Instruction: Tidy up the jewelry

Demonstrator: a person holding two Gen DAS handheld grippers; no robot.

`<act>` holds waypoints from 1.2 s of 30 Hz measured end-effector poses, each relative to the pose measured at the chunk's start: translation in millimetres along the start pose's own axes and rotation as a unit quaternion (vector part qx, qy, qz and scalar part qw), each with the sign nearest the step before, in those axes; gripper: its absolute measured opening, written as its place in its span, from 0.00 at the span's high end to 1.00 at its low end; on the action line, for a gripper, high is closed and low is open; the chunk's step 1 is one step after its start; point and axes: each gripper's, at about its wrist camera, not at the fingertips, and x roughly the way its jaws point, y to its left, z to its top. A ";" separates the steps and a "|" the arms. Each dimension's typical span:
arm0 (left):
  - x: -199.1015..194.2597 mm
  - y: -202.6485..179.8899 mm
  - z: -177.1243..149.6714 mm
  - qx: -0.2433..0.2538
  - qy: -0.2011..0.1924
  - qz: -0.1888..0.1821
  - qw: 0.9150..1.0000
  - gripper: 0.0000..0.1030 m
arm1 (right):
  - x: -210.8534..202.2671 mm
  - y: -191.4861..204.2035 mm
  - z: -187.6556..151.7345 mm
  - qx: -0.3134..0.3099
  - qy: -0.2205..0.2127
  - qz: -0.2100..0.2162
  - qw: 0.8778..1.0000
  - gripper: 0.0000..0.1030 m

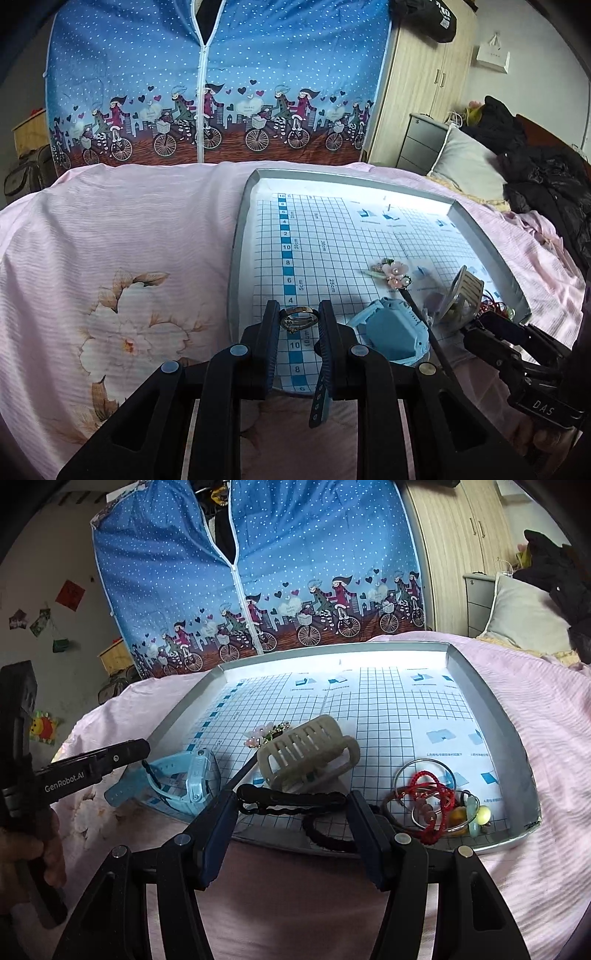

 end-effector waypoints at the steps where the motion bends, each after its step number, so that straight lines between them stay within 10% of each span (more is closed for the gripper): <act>1: 1.7 0.4 -0.4 0.000 0.002 0.002 1.000 0.83 | -0.3 1.2 -0.3 -0.003 0.000 0.000 1.000 0.43; 13: 12.7 8.8 1.2 -0.023 0.032 0.001 0.999 0.81 | 1.2 6.5 -2.7 -0.016 0.003 -0.007 1.000 0.41; 22: 4.6 12.7 3.2 -0.034 0.025 0.009 0.999 0.56 | -2.3 7.2 -2.3 -0.017 -0.004 -0.005 1.000 0.28; 25: -1.1 7.5 3.4 -0.025 0.015 0.025 0.999 0.22 | -12.3 4.7 1.0 -0.009 -0.023 -0.011 1.000 0.23; 36: -66.8 -3.6 10.7 -0.014 -0.111 0.051 0.992 0.05 | -65.9 10.5 20.1 -0.010 -0.103 -0.022 0.994 0.00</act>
